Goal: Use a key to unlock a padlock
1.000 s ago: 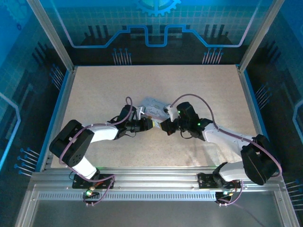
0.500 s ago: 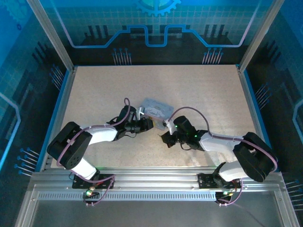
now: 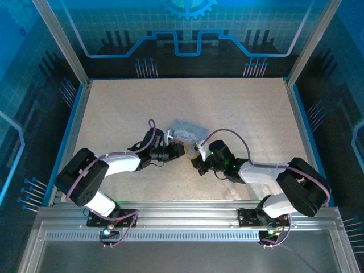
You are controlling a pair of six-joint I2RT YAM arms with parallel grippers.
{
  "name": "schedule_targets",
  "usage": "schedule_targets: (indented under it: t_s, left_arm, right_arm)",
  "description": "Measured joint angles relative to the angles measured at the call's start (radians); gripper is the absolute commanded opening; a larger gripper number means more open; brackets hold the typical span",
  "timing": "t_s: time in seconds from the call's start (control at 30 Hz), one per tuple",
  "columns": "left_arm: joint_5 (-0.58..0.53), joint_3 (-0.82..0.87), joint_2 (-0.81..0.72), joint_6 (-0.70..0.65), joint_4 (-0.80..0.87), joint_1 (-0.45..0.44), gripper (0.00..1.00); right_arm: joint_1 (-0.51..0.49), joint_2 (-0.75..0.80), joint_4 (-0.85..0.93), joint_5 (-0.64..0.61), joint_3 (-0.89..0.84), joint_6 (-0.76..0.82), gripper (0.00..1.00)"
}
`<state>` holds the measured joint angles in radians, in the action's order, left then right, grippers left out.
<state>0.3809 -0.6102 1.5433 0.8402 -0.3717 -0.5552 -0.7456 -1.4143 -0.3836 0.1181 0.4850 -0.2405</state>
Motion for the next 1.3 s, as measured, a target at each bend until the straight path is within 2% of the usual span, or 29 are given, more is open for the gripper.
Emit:
schedule_targets:
  t_s: [0.7, 1.3]
  left_arm:
    - [-0.025, 0.000, 0.000, 0.026, 0.000, -0.011, 0.20]
    - [-0.032, 0.000, 0.014, 0.050, -0.027, -0.025, 0.20]
  right_arm:
    - [0.007, -0.055, -0.060, -0.030, 0.000, 0.021, 0.03]
    - [0.014, -0.066, -0.115, -0.006, 0.000, 0.021, 0.03]
